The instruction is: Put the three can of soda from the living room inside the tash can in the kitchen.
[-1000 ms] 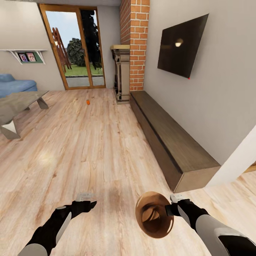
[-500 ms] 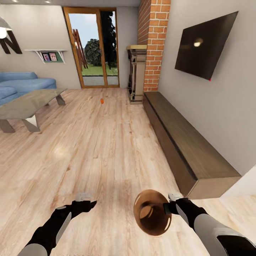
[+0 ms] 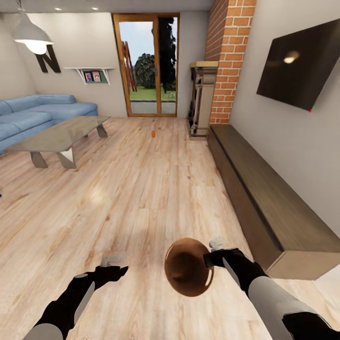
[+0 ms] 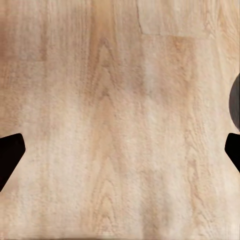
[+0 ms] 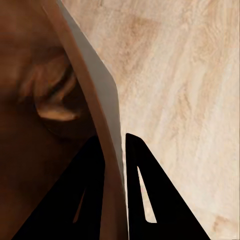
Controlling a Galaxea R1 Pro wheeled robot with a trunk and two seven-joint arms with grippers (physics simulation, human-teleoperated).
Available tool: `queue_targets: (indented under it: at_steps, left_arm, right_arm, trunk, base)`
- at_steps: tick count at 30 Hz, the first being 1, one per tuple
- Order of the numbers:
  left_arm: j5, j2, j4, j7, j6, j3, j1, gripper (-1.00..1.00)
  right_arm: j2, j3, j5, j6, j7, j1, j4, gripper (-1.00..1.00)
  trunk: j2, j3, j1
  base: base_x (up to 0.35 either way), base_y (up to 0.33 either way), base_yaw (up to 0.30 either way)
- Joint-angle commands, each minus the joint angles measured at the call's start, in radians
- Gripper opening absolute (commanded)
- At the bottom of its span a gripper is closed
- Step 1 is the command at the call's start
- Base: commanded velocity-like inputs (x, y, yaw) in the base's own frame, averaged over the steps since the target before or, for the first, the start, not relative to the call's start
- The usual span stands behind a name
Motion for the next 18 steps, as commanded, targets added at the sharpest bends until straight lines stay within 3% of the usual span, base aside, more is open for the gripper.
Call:
queue_targets:
  at_steps: [1, 7, 14, 18]
  left_arm:
    - [0.000, 0.000, 0.000, 0.000, 0.000, 0.000, 0.000, 1.00]
    - [0.006, 0.004, -0.004, -0.003, 0.003, 0.001, 0.000, 1.00]
    - [0.007, 0.006, -0.009, -0.004, 0.003, 0.001, 0.000, 1.00]
    - [0.008, 0.006, -0.010, -0.006, 0.005, 0.002, 0.001, 1.00]
  right_arm:
    - [0.002, -0.001, -0.015, 0.005, 0.016, -0.001, -0.010, -1.00]
    - [0.013, 0.035, -0.009, 0.028, 0.061, -0.001, -0.031, -1.00]
    - [0.002, 0.038, -0.009, 0.030, 0.065, -0.001, -0.030, -1.00]
    - [-0.018, 0.037, -0.007, 0.030, 0.069, -0.001, -0.031, -1.00]
  trunk:
    - [0.000, 0.001, 0.000]
    - [0.000, 0.003, 0.000]
    - [0.000, 0.004, 0.000]
    - [0.000, 0.004, 0.000]
  base:
    - [0.000, 0.000, 0.251]
    - [0.000, 0.000, 0.251]
    - [0.000, 0.000, 0.245]
    - [0.000, 0.000, 0.218]
